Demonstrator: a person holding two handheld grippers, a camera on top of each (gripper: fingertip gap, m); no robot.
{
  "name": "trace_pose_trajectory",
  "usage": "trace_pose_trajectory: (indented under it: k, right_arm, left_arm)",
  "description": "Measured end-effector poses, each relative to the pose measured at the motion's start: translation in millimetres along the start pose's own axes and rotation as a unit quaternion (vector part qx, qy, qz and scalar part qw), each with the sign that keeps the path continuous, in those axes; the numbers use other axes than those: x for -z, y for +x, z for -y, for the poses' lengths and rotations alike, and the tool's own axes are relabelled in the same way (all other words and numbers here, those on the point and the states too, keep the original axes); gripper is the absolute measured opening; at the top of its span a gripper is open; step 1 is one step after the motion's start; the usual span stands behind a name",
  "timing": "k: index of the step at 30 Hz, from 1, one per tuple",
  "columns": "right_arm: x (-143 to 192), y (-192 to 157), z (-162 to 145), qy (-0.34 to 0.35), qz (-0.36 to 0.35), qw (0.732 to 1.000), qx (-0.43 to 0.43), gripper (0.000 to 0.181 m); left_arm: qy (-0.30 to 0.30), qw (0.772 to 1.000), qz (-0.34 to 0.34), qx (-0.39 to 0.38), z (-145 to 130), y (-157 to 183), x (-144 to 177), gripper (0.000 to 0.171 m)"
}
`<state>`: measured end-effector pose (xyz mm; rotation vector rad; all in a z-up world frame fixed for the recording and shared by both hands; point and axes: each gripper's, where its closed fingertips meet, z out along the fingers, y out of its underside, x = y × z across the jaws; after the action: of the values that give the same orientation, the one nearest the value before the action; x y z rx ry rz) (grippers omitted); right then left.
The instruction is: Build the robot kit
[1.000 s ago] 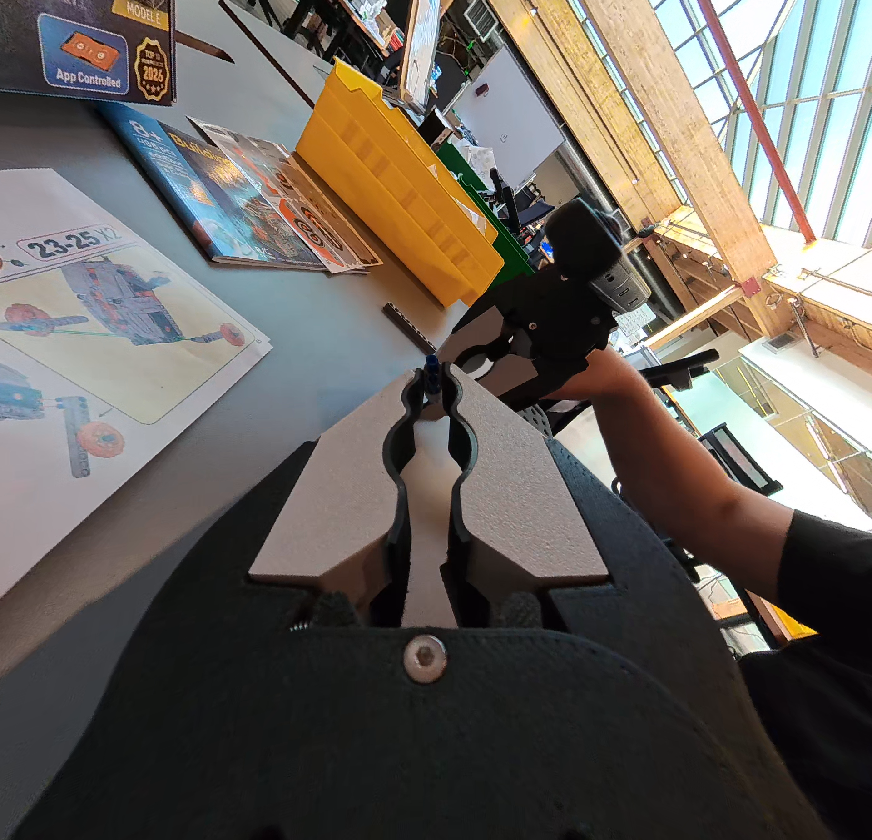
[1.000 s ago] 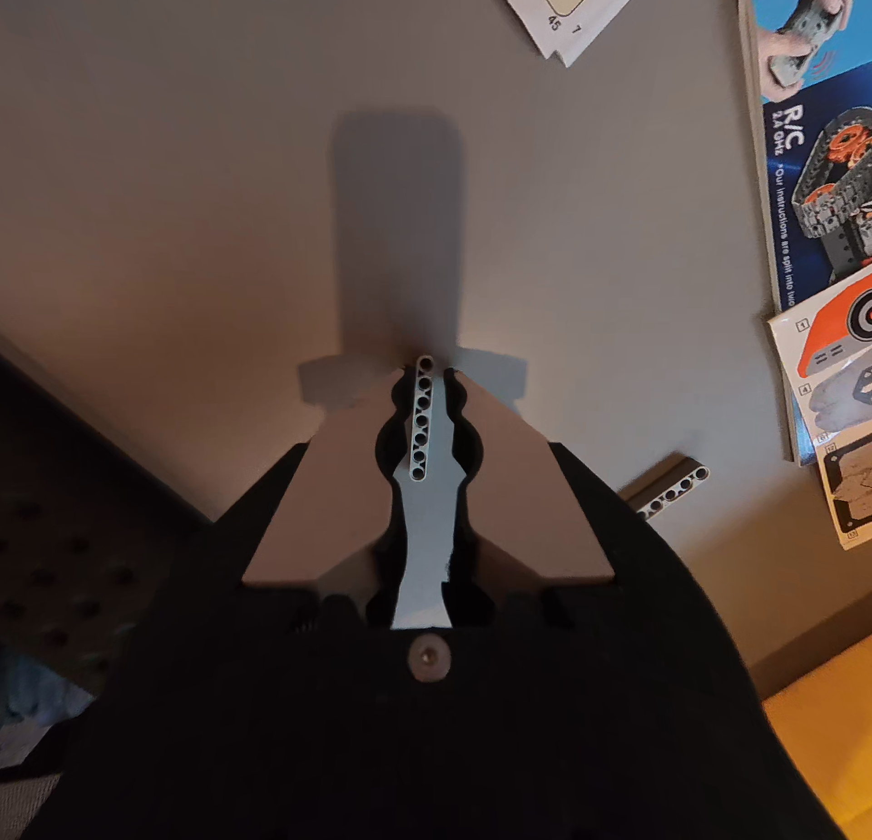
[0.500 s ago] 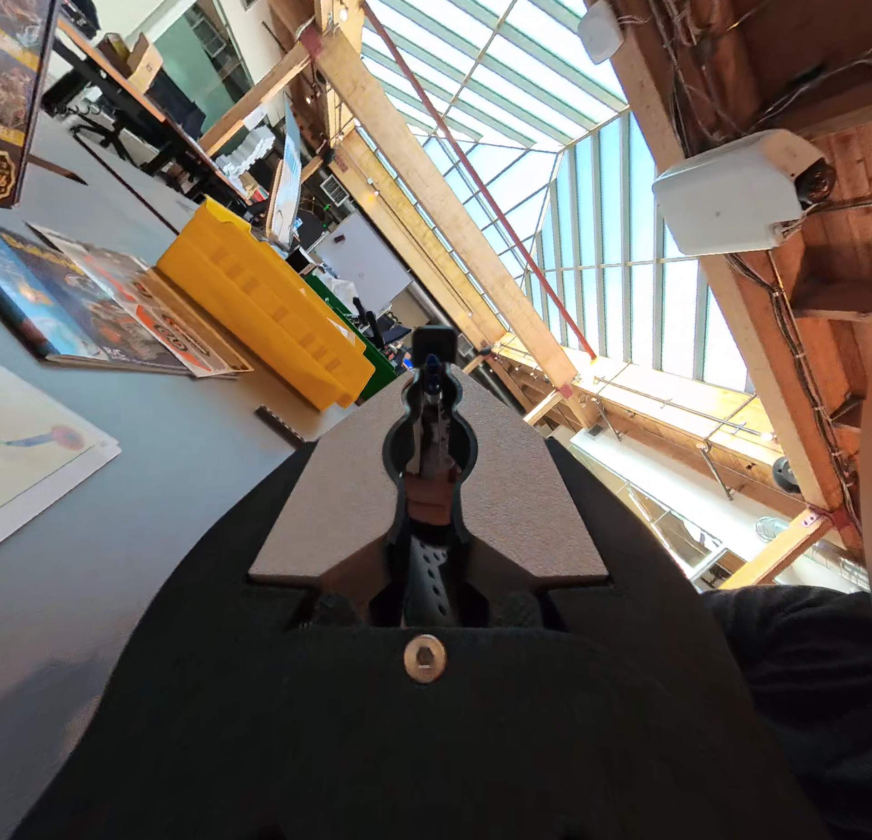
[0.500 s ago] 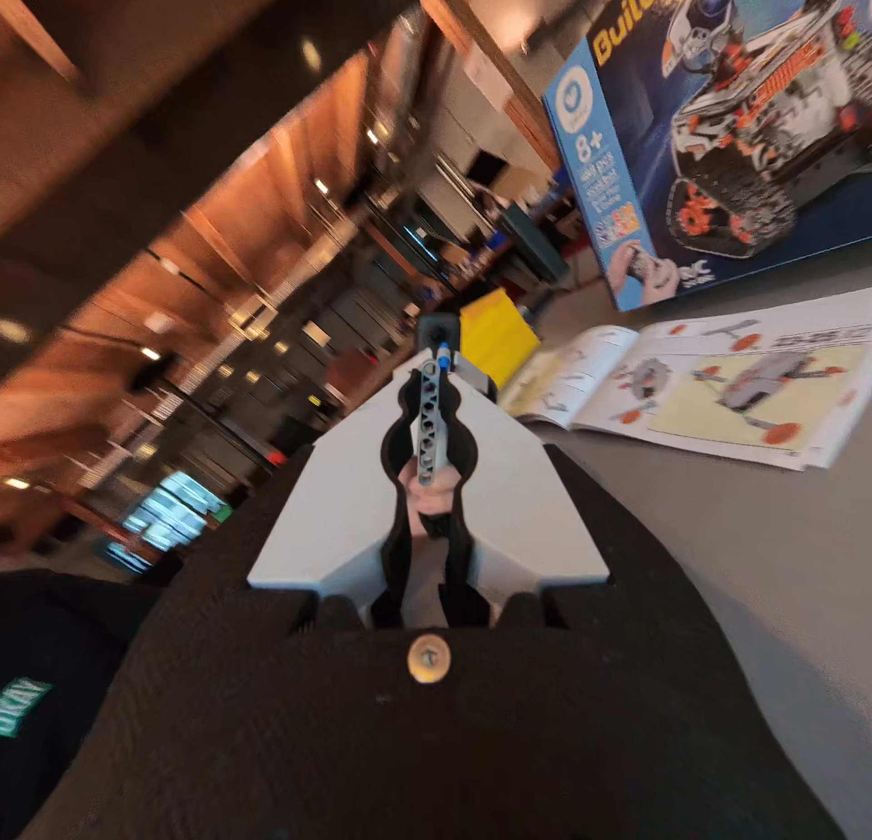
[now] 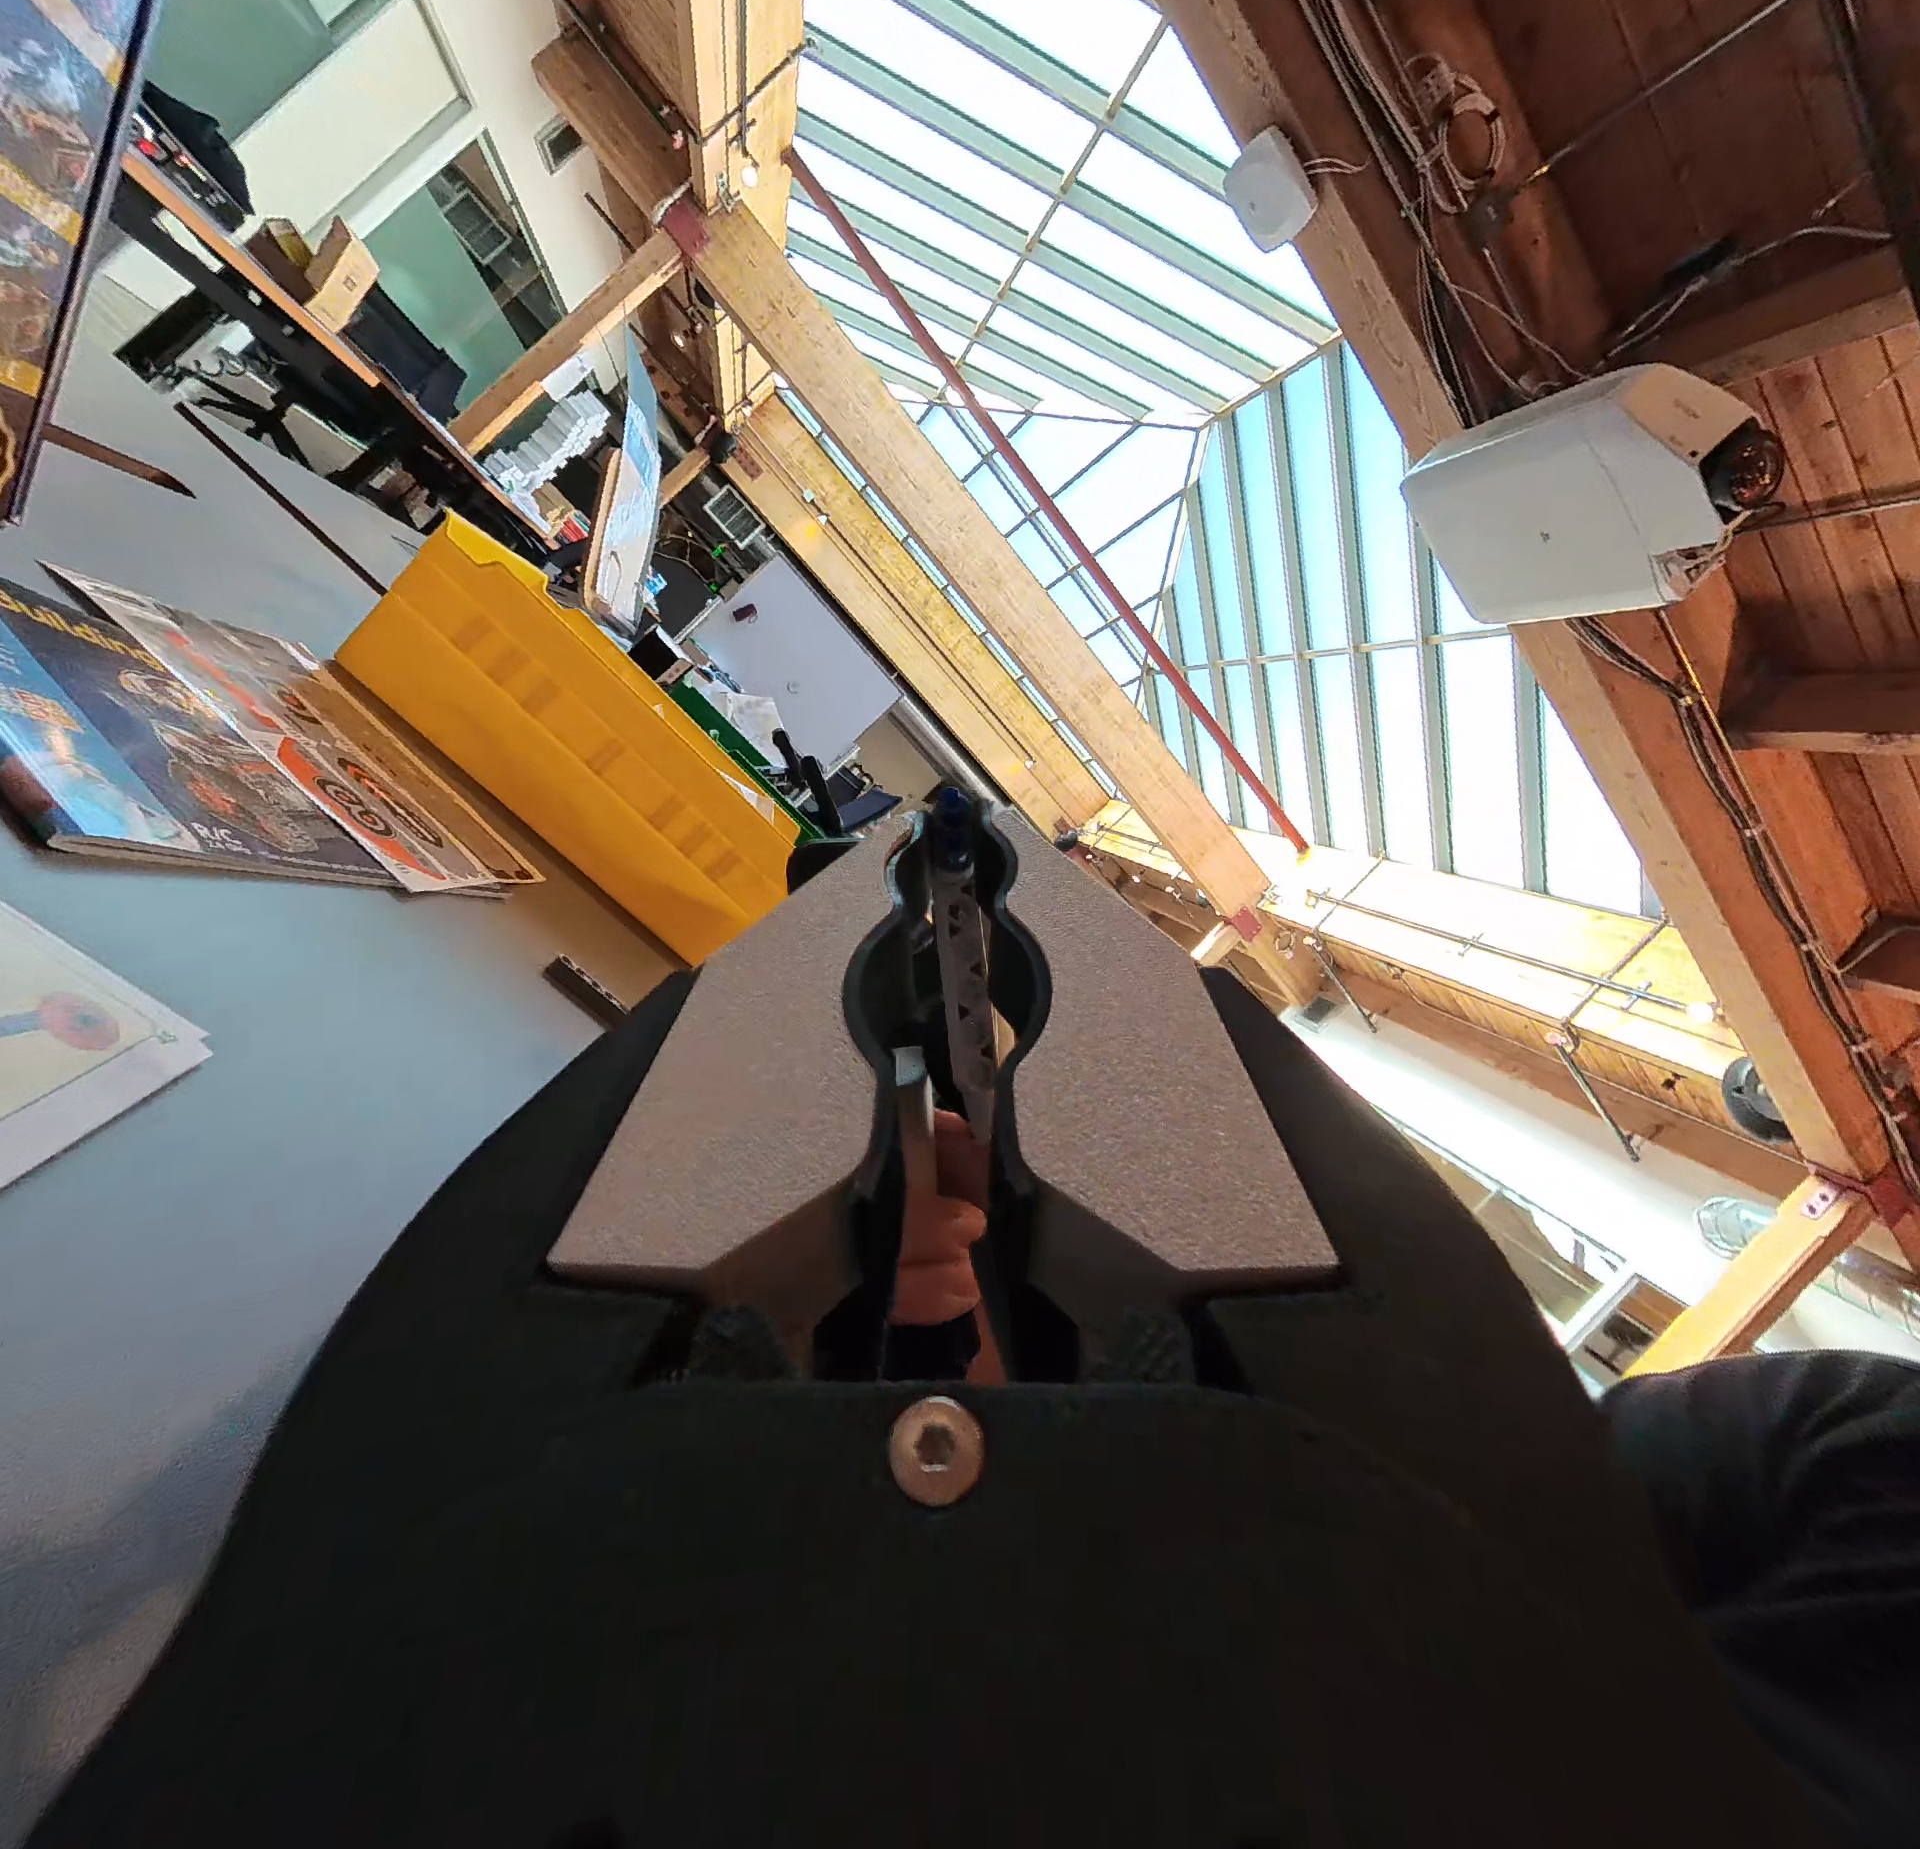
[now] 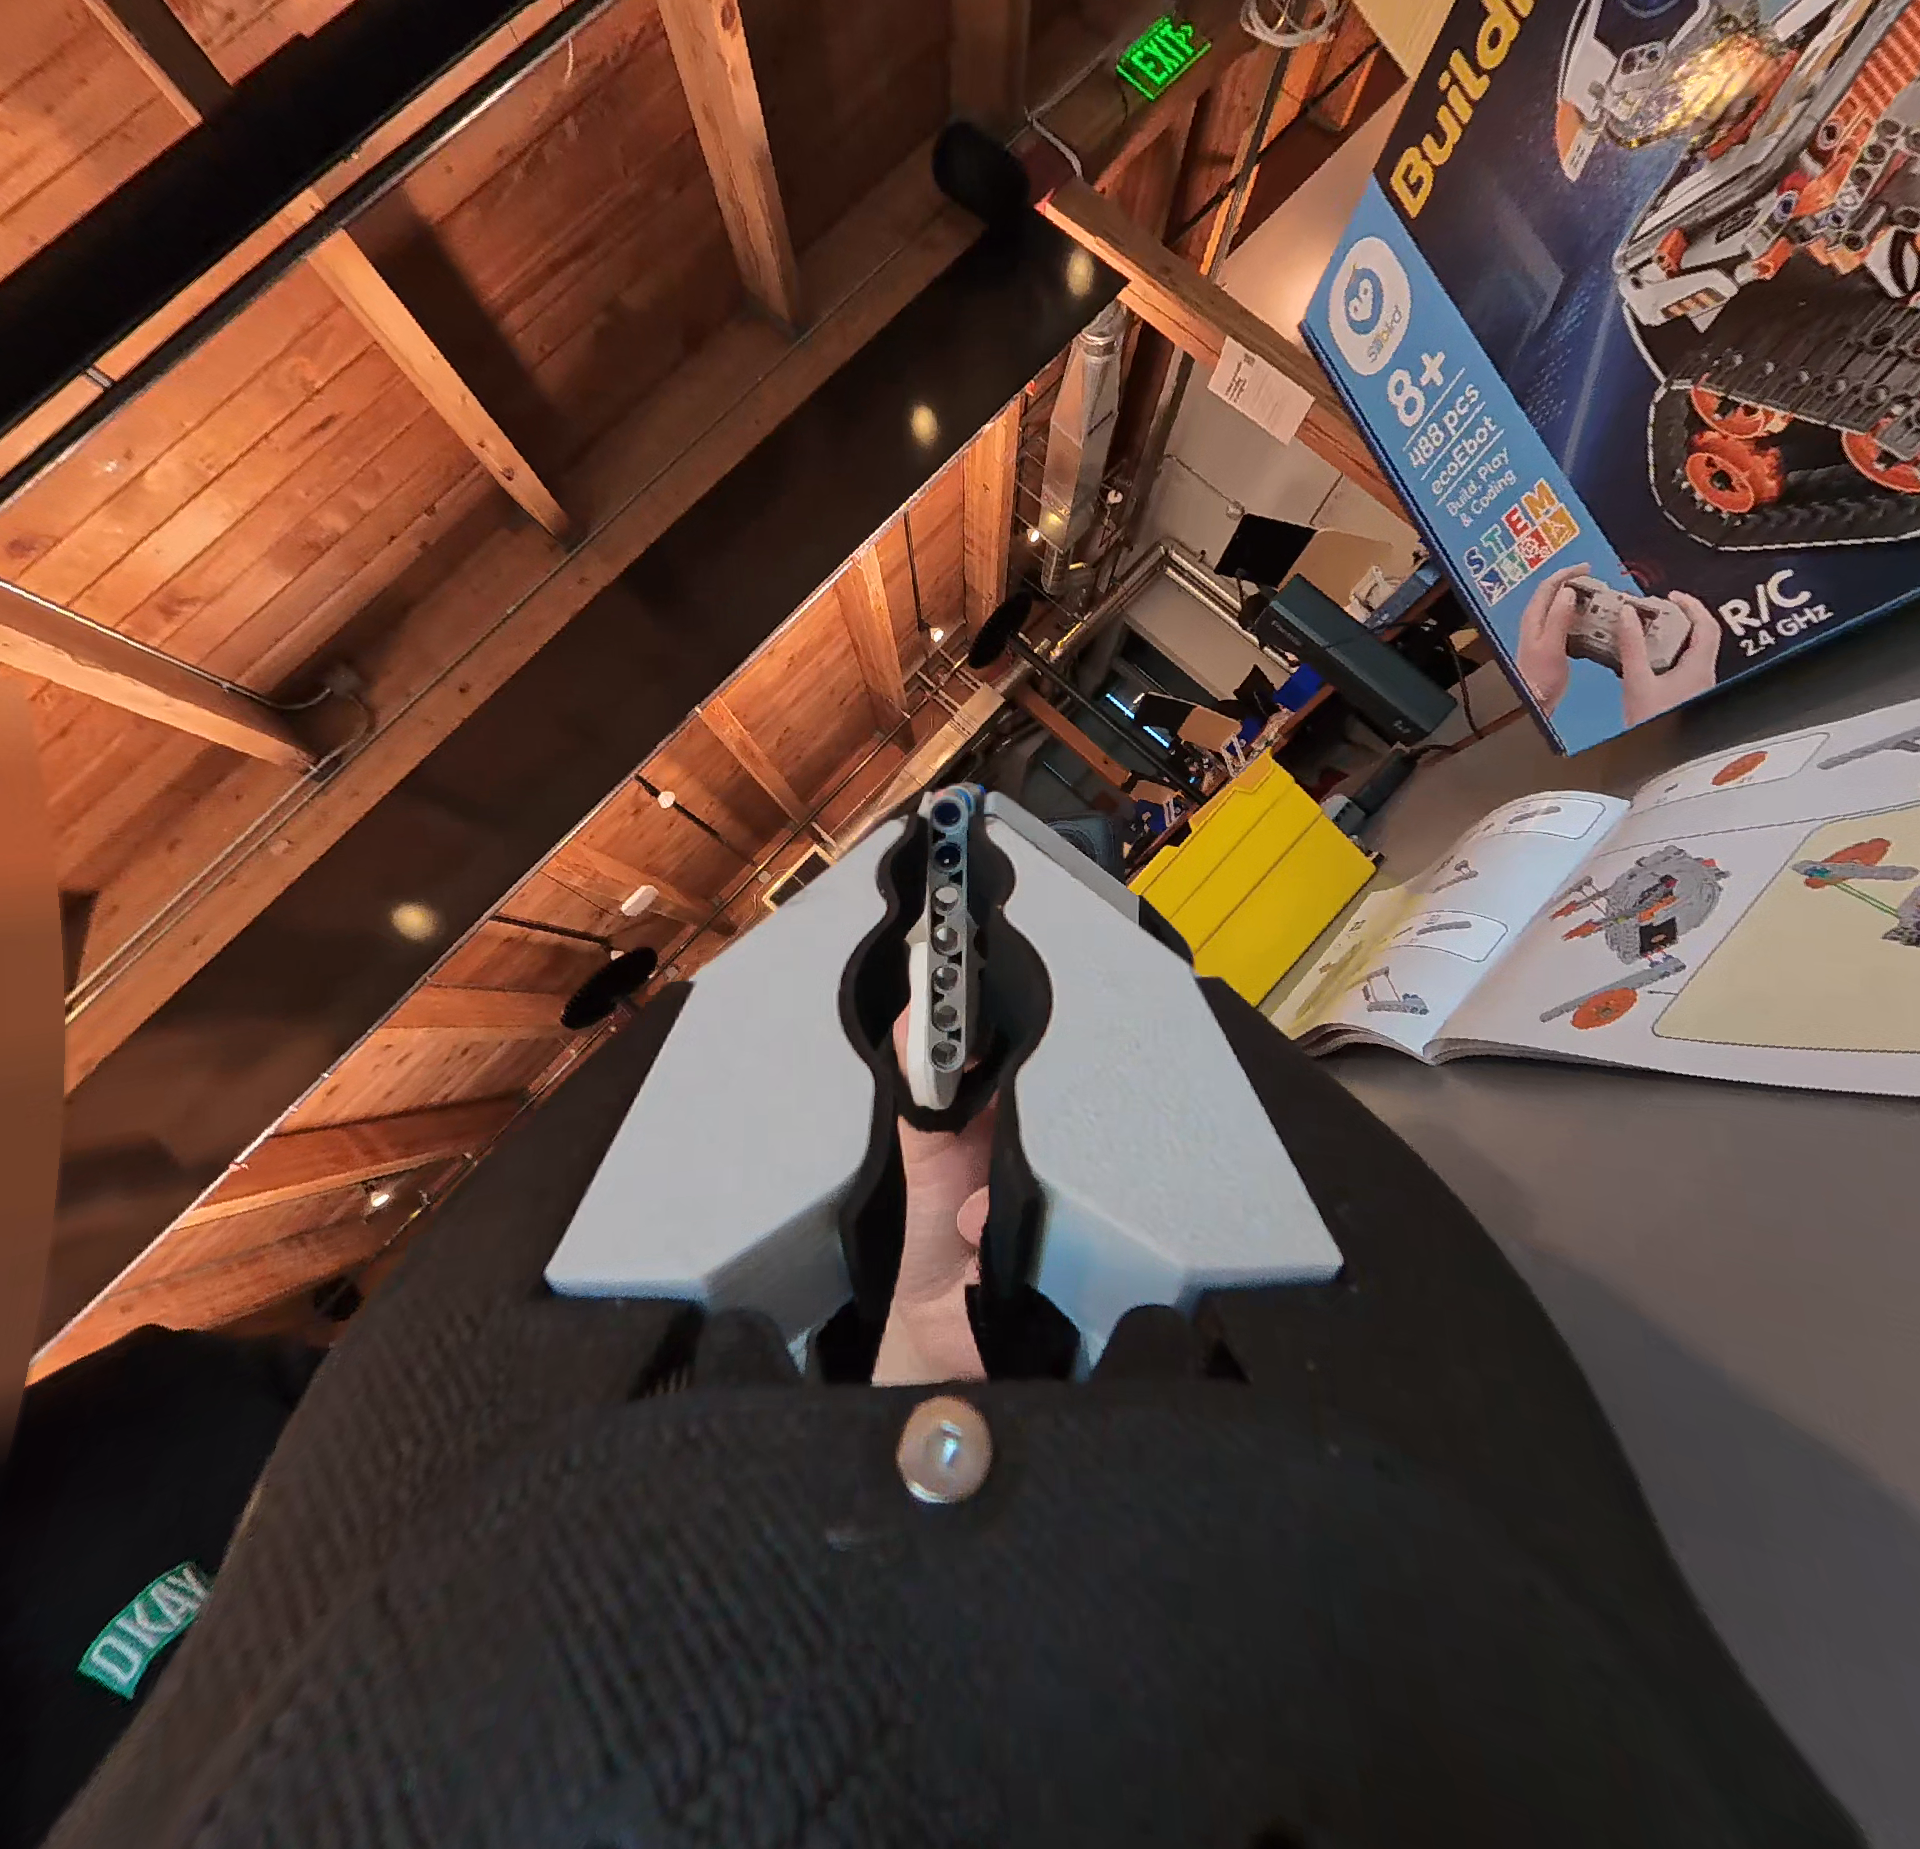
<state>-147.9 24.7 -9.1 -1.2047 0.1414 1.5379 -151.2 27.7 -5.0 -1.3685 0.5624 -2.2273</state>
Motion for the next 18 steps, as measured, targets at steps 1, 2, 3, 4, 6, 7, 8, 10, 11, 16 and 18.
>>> trace_pose_trajectory:
  k: [1, 2, 3, 4, 6, 7, 8, 10, 11, 16, 18]
  right_arm:
    - [0.6, 1.3, 0.3, 0.001, -0.003, 1.000, 0.002, 0.005]
    - [0.9, 1.0, 0.1, -0.003, -0.003, 1.000, 0.005, 0.005]
    - [1.1, 0.7, -0.6, -0.011, -0.003, 1.000, 0.008, 0.004]
    - [1.8, 1.1, -1.1, -0.019, -0.006, 1.000, 0.013, 0.005]
    - [3.2, 0.1, -1.6, -0.033, -0.003, 0.999, 0.015, 0.005]
    - [4.5, 0.2, -1.8, -0.039, 0.000, 0.999, 0.010, 0.005]
    - [5.8, -0.1, -1.7, -0.043, 0.005, 0.999, 0.005, 0.005]
    - [8.1, -1.7, -2.1, -0.050, 0.021, 0.998, -0.016, 0.004]
    - [9.2, -1.0, -2.2, -0.053, 0.025, 0.998, -0.024, 0.004]
    - [13.7, 7.2, -6.2, -0.084, -0.003, 0.996, 0.008, 0.005]
    - [17.8, 10.5, -8.4, -0.096, -0.010, 0.995, 0.007, 0.006]
  left_arm:
    - [0.002, 1.000, 0.004, -0.001, -0.4, -1.3, 0.1, 0.005]
    - [0.002, 1.000, 0.003, 0.001, -0.9, -1.2, 0.2, 0.005]
    - [-0.001, 1.000, 0.002, 0.005, -1.7, -1.1, 0.4, 0.004]
    - [-0.007, 1.000, 0.003, 0.006, -2.7, -1.5, 0.7, 0.004]
    - [-0.016, 1.000, 0.004, 0.006, -5.0, -1.0, 0.4, 0.005]
    - [-0.020, 1.000, 0.005, 0.007, -6.7, -1.1, 0.2, 0.005]
    - [-0.026, 1.000, 0.004, 0.010, -8.8, -1.0, -0.1, 0.004]
    - [-0.036, 0.999, -0.003, 0.022, -12.3, -0.1, -1.0, 0.004]
    - [-0.041, 0.999, -0.003, 0.025, -13.8, -0.9, -1.0, 0.004]
    - [-0.060, 0.998, 0.023, 0.001, -19.3, -8.3, 1.4, 0.004]
    - [-0.075, 0.997, 0.030, 0.001, -24.3, -11.6, 2.1, 0.004]
